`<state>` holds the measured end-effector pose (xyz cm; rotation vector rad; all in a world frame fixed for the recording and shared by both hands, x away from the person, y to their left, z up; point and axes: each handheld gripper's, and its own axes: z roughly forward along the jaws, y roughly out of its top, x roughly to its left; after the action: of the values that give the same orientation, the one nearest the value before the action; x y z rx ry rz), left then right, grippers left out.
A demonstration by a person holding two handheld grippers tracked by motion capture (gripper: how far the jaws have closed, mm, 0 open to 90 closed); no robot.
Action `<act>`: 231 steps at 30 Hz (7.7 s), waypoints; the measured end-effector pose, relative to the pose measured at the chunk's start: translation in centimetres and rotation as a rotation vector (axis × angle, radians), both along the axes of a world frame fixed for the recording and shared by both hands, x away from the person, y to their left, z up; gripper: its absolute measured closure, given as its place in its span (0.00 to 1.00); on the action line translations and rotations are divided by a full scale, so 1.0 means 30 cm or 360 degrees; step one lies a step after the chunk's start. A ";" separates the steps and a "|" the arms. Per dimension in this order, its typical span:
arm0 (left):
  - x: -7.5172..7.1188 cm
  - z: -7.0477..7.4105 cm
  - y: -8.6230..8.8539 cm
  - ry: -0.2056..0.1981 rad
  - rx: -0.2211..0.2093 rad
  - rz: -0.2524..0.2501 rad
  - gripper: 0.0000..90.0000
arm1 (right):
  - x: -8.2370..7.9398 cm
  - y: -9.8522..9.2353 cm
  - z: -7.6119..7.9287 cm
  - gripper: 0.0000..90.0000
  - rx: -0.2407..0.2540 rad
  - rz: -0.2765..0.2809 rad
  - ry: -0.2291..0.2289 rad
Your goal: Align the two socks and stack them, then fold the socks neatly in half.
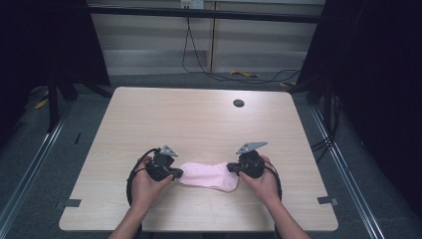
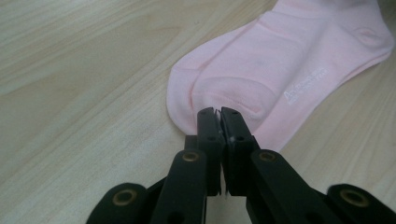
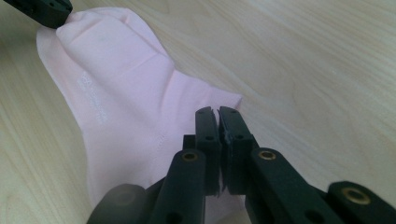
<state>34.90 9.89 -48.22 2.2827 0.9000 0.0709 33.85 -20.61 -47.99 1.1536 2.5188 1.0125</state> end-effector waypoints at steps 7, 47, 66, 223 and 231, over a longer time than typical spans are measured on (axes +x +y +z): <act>0.009 -0.003 -0.010 -0.0082 0.0015 -0.0001 0.94 | -0.004 -0.004 -0.017 0.97 -0.0005 -0.0004 -0.0009; 0.087 -0.042 -0.047 -0.0187 0.0011 0.0041 0.93 | -0.007 0.001 -0.029 0.91 -0.0036 0.0011 -0.0088; 0.136 -0.012 -0.096 -0.0185 0.0022 -0.0066 0.91 | -0.025 0.010 -0.023 0.85 -0.0042 0.0015 -0.0129; 0.181 0.064 0.018 -0.0119 0.0070 0.0140 0.97 | -0.053 0.065 -0.028 0.54 -0.0051 0.0133 -0.0136; 0.185 0.094 0.018 -0.0135 0.0067 0.0143 0.97 | -0.059 0.078 -0.036 0.57 -0.0058 0.0169 -0.0120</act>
<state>40.45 10.42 -45.42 2.2590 0.9647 0.2266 32.09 -18.27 -49.08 0.9624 2.5509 1.0103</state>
